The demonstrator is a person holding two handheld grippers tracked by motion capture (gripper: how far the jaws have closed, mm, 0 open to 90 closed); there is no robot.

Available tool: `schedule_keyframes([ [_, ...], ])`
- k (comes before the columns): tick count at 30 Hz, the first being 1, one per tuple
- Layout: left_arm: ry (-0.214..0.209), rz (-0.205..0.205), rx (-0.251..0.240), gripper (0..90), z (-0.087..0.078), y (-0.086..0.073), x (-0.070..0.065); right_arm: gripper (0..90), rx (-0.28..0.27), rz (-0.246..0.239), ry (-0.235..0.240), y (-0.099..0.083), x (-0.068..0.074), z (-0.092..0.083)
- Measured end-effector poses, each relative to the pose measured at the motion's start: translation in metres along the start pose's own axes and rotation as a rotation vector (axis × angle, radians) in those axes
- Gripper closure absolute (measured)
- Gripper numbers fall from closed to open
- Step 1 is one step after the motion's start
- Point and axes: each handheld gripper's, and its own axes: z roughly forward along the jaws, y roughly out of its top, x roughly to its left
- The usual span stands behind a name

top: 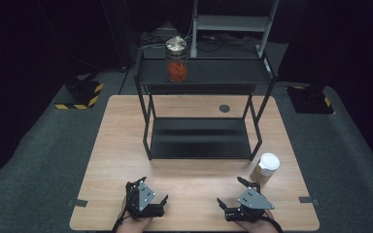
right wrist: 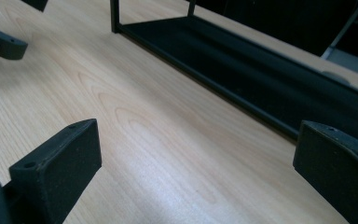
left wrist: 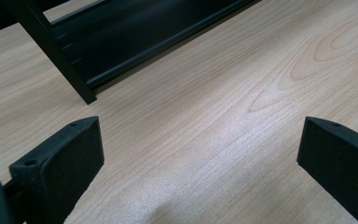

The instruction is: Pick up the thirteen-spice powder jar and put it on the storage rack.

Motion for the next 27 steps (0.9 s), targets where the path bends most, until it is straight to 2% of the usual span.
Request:
schedule_keyframes([
  [4,0.003,0.002,-0.004,0.6,0.0,-0.001,-0.001,0.0,-0.028,0.017,0.001,0.002,-0.004,-0.005],
  [7,0.007,0.019,-0.01,0.6,-0.001,-0.002,-0.003,0.0,-0.072,0.051,0.005,0.004,-0.011,-0.012],
  [10,0.01,0.031,-0.011,0.6,-0.001,-0.002,-0.005,0.0,-0.111,0.05,-0.013,0.007,-0.014,-0.019],
  [11,0.011,0.037,-0.01,0.6,-0.001,-0.002,-0.006,0.0,-0.141,0.058,-0.02,0.007,-0.017,-0.024],
  [14,0.013,0.044,-0.01,0.6,-0.001,-0.002,-0.006,0.0,-0.172,0.055,-0.027,0.006,-0.023,-0.029],
  [16,0.013,0.044,-0.009,0.6,-0.001,-0.002,-0.007,0.0,-0.179,0.051,-0.031,0.005,-0.026,-0.03],
  [22,0.008,0.059,-0.01,0.6,-0.001,-0.002,-0.007,0.0,-0.225,0.087,-0.057,-0.001,-0.038,-0.04],
  [27,0.006,0.057,-0.01,0.6,-0.001,-0.002,-0.007,0.0,-0.253,0.106,-0.111,-0.006,-0.045,-0.052],
])
